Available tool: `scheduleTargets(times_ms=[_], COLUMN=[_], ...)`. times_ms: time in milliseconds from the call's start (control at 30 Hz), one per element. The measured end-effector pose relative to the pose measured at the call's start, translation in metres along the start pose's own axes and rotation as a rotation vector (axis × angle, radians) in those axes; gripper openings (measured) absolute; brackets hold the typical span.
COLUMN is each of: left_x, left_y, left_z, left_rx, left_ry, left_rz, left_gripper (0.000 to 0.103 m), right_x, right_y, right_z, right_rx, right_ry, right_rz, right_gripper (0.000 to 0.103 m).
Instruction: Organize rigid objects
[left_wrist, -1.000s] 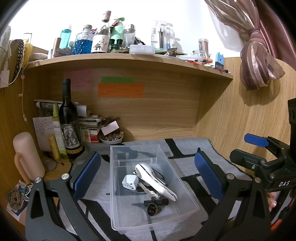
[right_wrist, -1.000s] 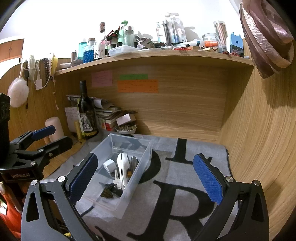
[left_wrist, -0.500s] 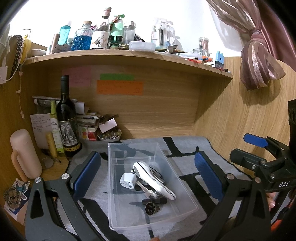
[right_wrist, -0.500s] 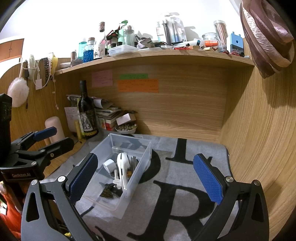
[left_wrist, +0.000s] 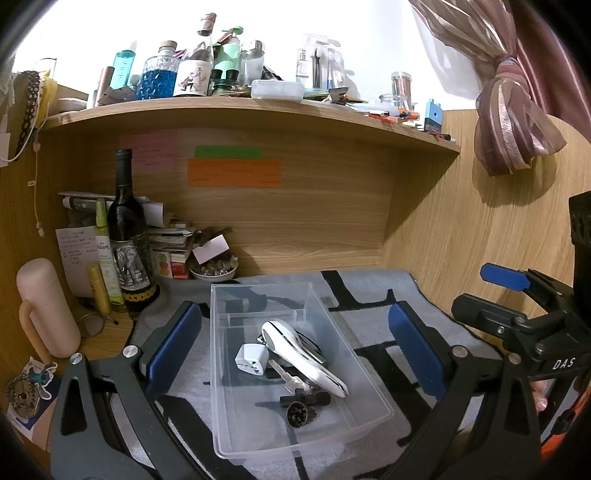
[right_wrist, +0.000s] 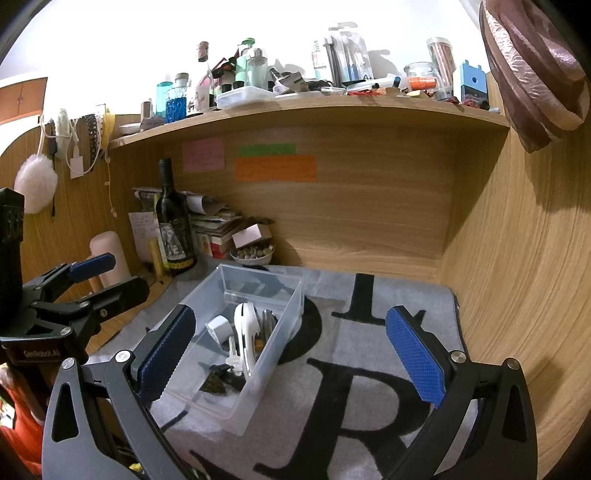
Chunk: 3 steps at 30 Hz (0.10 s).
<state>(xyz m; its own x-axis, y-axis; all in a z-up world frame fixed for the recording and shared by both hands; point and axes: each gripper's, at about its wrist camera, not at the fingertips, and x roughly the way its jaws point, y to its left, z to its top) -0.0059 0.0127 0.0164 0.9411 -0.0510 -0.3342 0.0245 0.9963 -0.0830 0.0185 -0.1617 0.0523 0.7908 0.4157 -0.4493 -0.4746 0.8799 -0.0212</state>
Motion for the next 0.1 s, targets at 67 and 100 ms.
scheduleTargets(times_ms=[67,100], left_x=[0.0004,0.001], left_y=[-0.0002,0.0018], left_z=[-0.0001,-0.0001], left_rx=[-0.004,-0.008], left_ry=[0.002,0.005], left_rz=[0.0,-0.002], left_gripper=[0.103,0.103], right_x=[0.0007,0.0013], right_y=[0.0011,0.002], right_z=[-0.0003,0.0002], right_rx=[0.0,0.001], right_ry=[0.002,0.004], right_rz=[0.0,-0.002], right_gripper=[0.103,0.103])
